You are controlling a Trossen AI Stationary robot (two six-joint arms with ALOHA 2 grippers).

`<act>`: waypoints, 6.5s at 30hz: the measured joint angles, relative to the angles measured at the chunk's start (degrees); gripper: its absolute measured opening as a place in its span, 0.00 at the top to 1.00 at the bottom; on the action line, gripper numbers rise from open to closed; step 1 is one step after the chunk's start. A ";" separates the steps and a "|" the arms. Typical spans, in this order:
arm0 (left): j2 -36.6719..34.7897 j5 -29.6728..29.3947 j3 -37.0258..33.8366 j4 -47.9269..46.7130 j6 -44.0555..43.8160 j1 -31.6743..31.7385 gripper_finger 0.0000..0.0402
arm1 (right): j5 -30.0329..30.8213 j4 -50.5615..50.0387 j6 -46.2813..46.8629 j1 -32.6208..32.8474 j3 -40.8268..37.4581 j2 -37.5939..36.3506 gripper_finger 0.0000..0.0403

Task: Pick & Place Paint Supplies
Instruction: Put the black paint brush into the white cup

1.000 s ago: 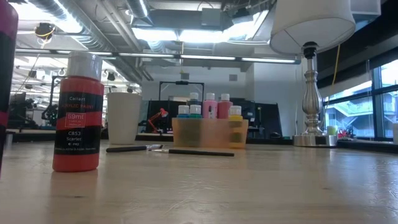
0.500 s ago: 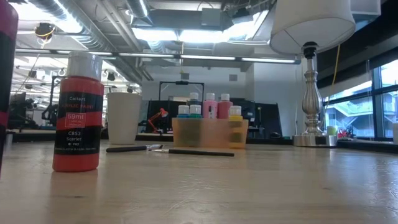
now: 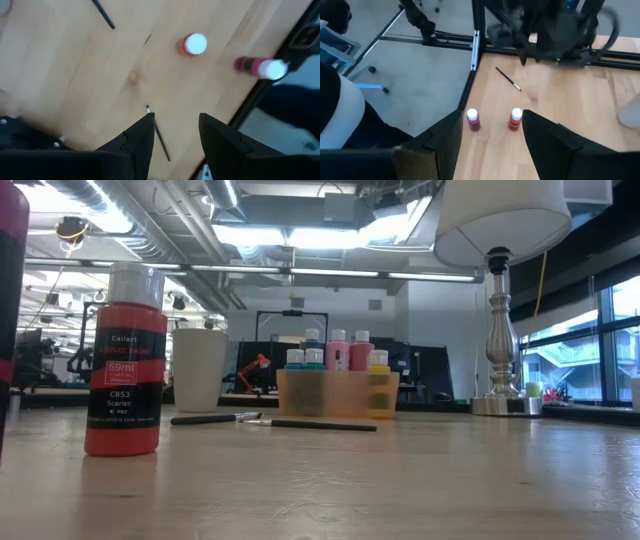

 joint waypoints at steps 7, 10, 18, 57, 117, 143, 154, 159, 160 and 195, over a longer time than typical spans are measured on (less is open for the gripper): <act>5.45 4.08 0.00 -0.01 3.09 2.11 0.62 | 0.01 0.37 0.97 1.52 0.00 0.00 0.48; 6.02 3.52 0.00 -0.01 6.58 2.83 0.62 | 0.20 0.52 1.33 1.95 0.00 0.00 0.48; 5.85 4.15 0.00 -0.03 7.40 2.69 0.62 | 0.37 0.82 1.33 2.55 0.00 0.00 0.48; -17.85 3.94 -36.22 19.04 -8.49 -2.42 0.63 | -2.97 16.89 5.42 -3.60 -0.02 4.55 0.48; -8.78 10.32 -59.28 53.34 -9.64 -1.67 0.63 | -8.39 16.62 5.38 -5.12 -0.02 4.55 0.48; -4.37 11.81 -57.02 50.22 -8.11 -0.95 0.63 | -8.37 16.38 5.73 -3.87 -0.02 4.55 0.48; -4.08 11.24 -56.82 49.57 -7.62 -1.65 0.63 | -8.37 16.25 5.84 -3.87 -0.02 4.55 0.48; -2.18 12.02 -56.60 49.08 -7.61 -1.62 0.63 | -8.39 16.21 5.84 -3.83 -0.02 4.55 0.48; -1.72 12.34 -56.48 48.79 -7.62 -1.60 0.63 | -8.39 16.19 5.84 -3.80 -0.02 4.55 0.48; -1.13 14.02 -56.70 48.19 -4.61 0.67 0.99 | -8.31 15.36 5.40 -3.46 0.00 4.55 0.48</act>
